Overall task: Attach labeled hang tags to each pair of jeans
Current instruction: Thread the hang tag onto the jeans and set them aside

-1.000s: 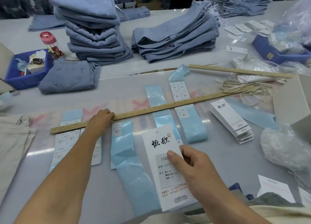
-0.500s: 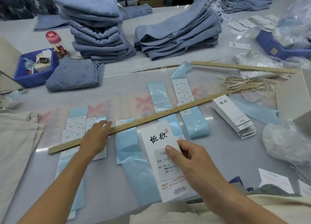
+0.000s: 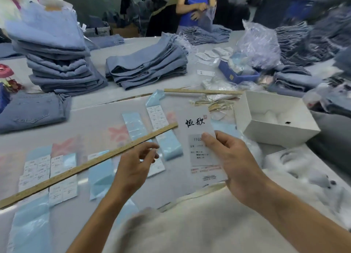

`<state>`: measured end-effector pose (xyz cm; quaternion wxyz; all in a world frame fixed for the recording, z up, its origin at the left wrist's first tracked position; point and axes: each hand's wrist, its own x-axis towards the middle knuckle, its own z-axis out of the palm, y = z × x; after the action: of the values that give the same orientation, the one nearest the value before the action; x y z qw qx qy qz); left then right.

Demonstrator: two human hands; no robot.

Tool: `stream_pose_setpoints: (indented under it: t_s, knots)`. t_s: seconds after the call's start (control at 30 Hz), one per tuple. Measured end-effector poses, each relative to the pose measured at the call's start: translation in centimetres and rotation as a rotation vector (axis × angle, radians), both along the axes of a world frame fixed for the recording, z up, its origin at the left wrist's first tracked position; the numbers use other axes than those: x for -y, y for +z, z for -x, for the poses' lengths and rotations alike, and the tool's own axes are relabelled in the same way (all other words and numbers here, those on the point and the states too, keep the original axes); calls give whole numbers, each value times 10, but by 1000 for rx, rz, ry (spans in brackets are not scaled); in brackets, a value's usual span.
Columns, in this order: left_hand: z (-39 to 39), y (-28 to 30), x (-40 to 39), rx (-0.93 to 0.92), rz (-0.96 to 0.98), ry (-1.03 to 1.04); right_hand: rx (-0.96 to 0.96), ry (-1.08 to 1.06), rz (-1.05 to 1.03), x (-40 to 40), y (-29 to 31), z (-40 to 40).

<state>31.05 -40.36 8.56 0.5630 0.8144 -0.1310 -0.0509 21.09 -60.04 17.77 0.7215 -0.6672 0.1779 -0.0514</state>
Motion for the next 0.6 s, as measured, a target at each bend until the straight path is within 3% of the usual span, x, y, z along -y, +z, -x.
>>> stream_pose_setpoints:
  t_s: [0.07, 0.23, 0.3, 0.4, 0.5, 0.6]
  knots:
    - [17, 24, 34, -64, 102, -81, 47, -93, -3, 34, 11, 40]
    - [82, 78, 133, -471, 383, -428, 33, -285, 86, 64, -4, 97]
    - [102, 82, 162, -435, 443, -359, 20, -304, 169, 66, -10, 108]
    - [126, 62, 184, -458, 504, -171, 48, -309, 527, 92, -20, 135]
    - [142, 42, 191, -375, 364, -112, -2, -530, 894, 152, -29, 165]
    - [152, 36, 198, -299, 235, -90, -268, -426, 875, 191, -65, 178]
